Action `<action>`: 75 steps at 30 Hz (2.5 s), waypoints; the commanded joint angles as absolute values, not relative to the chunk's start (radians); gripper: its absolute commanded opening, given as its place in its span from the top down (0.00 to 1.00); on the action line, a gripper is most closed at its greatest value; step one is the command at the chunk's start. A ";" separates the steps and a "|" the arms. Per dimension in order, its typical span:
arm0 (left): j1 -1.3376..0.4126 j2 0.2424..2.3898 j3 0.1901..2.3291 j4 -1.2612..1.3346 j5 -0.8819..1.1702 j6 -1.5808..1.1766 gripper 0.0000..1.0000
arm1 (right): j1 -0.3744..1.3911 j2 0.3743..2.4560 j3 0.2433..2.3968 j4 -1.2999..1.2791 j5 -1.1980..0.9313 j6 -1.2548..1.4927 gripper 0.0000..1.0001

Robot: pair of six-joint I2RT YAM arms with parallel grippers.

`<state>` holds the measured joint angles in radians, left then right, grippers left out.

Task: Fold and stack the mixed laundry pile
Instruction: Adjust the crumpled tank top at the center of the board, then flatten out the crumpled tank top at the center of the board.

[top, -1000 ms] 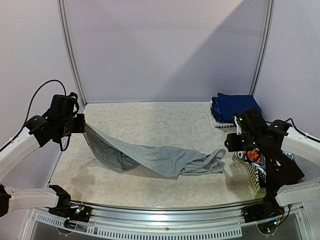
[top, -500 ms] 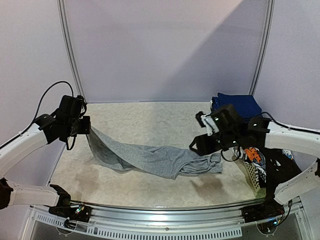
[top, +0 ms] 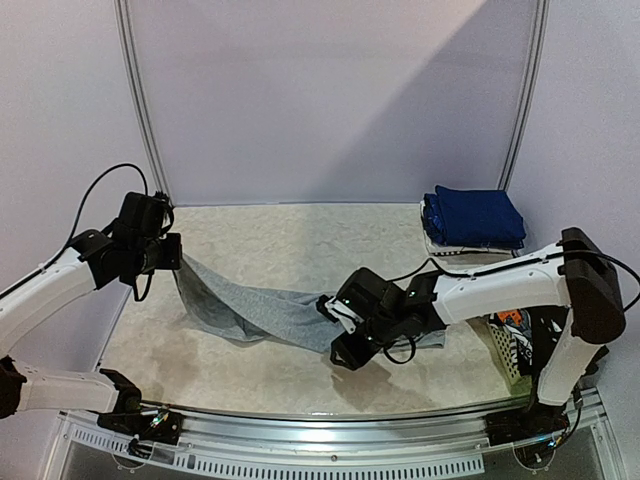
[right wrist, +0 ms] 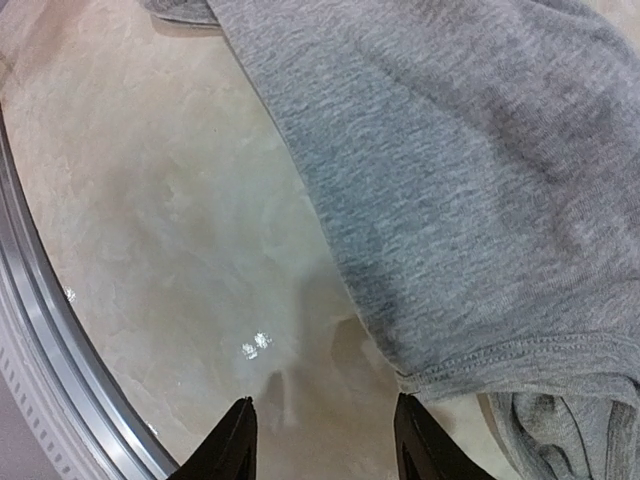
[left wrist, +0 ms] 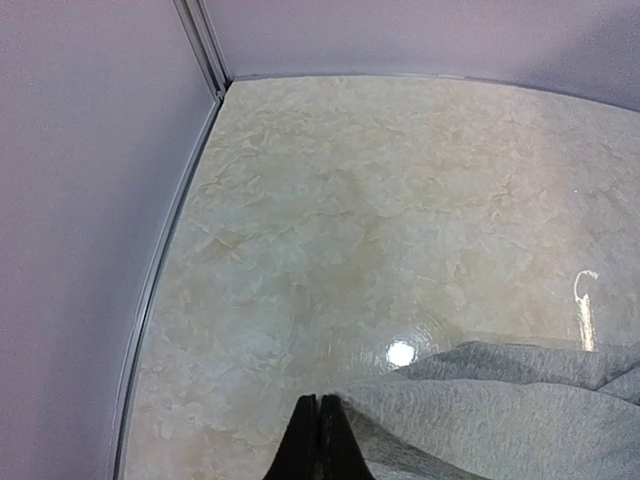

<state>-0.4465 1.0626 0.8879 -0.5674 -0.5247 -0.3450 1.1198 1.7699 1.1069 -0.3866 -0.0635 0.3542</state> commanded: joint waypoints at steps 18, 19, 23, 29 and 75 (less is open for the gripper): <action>-0.435 1.057 0.871 -0.574 -0.541 -0.341 1.00 | 1.135 1.994 1.177 -0.468 0.194 0.235 0.52; -0.434 1.057 0.872 -0.574 -0.543 -0.341 1.00 | 1.136 1.989 1.170 -0.468 0.201 0.233 0.52; -0.434 1.057 0.873 -0.578 -0.551 -0.341 1.00 | 1.125 1.951 1.135 -0.446 0.210 0.220 0.68; -0.434 1.060 0.873 -0.579 -0.556 -0.342 1.00 | 1.114 1.987 1.134 -0.441 0.211 0.221 0.87; -0.447 0.701 1.473 -0.451 0.153 -0.253 1.00 | 1.139 1.123 1.968 -0.962 0.378 -0.187 1.00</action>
